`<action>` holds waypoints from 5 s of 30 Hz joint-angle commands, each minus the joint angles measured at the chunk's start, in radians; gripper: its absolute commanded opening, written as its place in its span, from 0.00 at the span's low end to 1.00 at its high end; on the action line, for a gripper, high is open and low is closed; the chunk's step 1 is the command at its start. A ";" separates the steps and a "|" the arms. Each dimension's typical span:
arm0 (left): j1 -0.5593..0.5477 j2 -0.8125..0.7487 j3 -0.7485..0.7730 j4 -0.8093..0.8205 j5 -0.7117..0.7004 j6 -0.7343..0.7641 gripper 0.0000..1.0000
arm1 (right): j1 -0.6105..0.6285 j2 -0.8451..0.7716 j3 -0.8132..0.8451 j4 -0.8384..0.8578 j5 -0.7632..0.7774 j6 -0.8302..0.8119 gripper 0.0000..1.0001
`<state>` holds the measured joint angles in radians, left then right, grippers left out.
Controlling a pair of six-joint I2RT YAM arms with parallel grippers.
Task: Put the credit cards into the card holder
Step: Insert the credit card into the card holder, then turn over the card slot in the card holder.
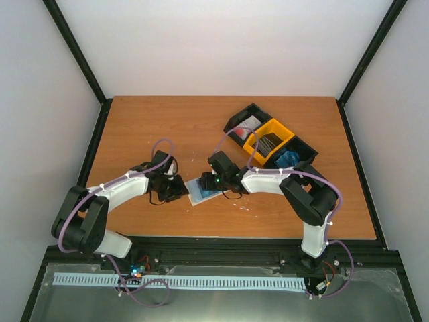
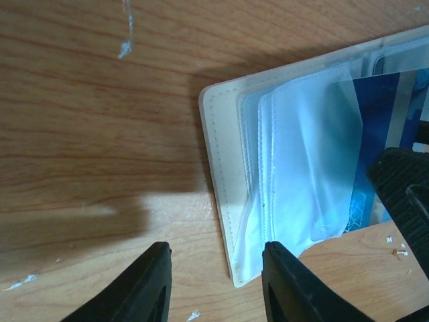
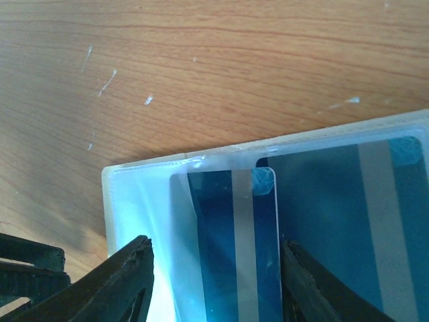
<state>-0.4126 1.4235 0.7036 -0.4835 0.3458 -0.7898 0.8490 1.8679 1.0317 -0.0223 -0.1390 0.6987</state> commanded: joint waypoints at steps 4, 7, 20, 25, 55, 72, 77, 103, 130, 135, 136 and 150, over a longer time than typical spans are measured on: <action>-0.006 0.037 0.007 0.034 0.014 0.012 0.28 | 0.013 0.010 0.049 -0.110 0.050 -0.021 0.44; -0.005 0.057 0.012 0.050 0.027 0.018 0.24 | 0.018 0.021 0.056 -0.093 0.002 -0.046 0.39; -0.006 0.148 0.051 0.074 0.031 0.063 0.06 | 0.038 0.060 0.069 -0.024 -0.144 -0.091 0.46; -0.006 0.150 0.052 0.070 0.021 0.065 0.06 | 0.038 0.042 0.098 -0.082 -0.081 -0.094 0.49; -0.006 0.096 0.088 0.055 -0.016 0.144 0.16 | -0.079 -0.117 0.056 -0.219 0.069 -0.068 0.49; -0.006 0.130 0.112 0.059 -0.070 0.228 0.13 | -0.123 -0.007 0.183 -0.378 -0.005 -0.301 0.36; -0.005 0.124 0.081 0.090 -0.031 0.216 0.12 | -0.025 0.026 0.249 -0.447 0.165 -0.330 0.49; 0.128 0.052 -0.171 0.370 0.195 -0.050 0.16 | 0.170 0.305 0.557 -0.682 0.333 -0.256 0.69; 0.133 0.061 -0.173 0.384 0.197 -0.032 0.19 | 0.151 0.238 0.575 -0.742 0.514 -0.237 0.65; 0.133 0.066 -0.171 0.385 0.197 -0.030 0.19 | 0.151 0.227 0.586 -0.762 0.563 -0.232 0.62; 0.133 0.067 -0.170 0.384 0.197 -0.029 0.19 | 0.151 0.224 0.587 -0.764 0.569 -0.230 0.60; 0.133 0.084 -0.159 0.387 0.202 -0.025 0.19 | 0.151 0.195 0.601 -0.813 0.676 -0.209 0.51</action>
<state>-0.2859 1.4837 0.5285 -0.0910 0.5636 -0.8242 1.0031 2.1098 1.6150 -0.8185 0.4725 0.4721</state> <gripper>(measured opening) 0.193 0.518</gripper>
